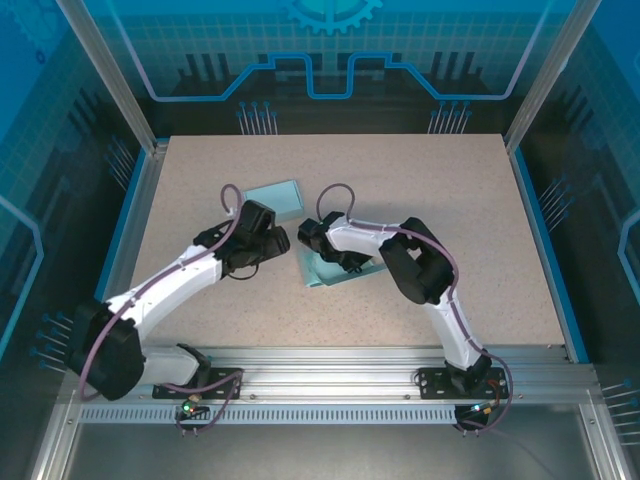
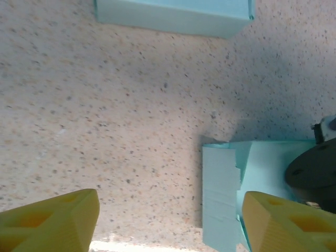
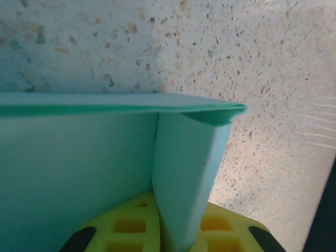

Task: Fold the paper box

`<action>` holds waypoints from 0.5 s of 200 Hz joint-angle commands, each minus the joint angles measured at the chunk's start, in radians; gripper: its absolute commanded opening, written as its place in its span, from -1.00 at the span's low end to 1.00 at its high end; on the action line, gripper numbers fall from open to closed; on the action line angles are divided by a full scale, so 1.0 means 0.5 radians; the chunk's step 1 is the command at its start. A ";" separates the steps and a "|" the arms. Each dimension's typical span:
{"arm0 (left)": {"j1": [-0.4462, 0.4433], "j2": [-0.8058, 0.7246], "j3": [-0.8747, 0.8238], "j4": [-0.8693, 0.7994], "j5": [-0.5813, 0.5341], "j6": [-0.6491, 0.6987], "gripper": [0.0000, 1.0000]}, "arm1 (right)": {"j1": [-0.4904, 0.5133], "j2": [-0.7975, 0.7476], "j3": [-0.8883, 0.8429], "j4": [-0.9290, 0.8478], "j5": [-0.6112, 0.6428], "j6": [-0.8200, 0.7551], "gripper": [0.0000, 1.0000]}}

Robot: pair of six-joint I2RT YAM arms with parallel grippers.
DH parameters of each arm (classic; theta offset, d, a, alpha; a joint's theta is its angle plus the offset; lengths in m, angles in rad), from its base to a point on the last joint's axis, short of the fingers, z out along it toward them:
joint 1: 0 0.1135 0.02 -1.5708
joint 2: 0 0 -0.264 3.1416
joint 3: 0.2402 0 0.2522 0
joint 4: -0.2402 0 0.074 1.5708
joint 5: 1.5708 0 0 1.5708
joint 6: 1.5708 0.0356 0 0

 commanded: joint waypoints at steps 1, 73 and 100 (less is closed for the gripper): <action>0.036 -0.131 -0.051 0.055 -0.062 0.029 0.56 | 0.044 0.332 -0.163 0.050 -0.217 -0.024 -0.82; 0.079 -0.300 -0.100 0.094 -0.126 0.189 0.73 | 0.073 -0.050 -0.179 0.408 -0.343 -0.621 -0.74; 0.086 -0.352 -0.112 0.114 -0.158 0.244 0.73 | 0.074 -0.076 -0.044 0.437 -0.430 -0.829 -0.54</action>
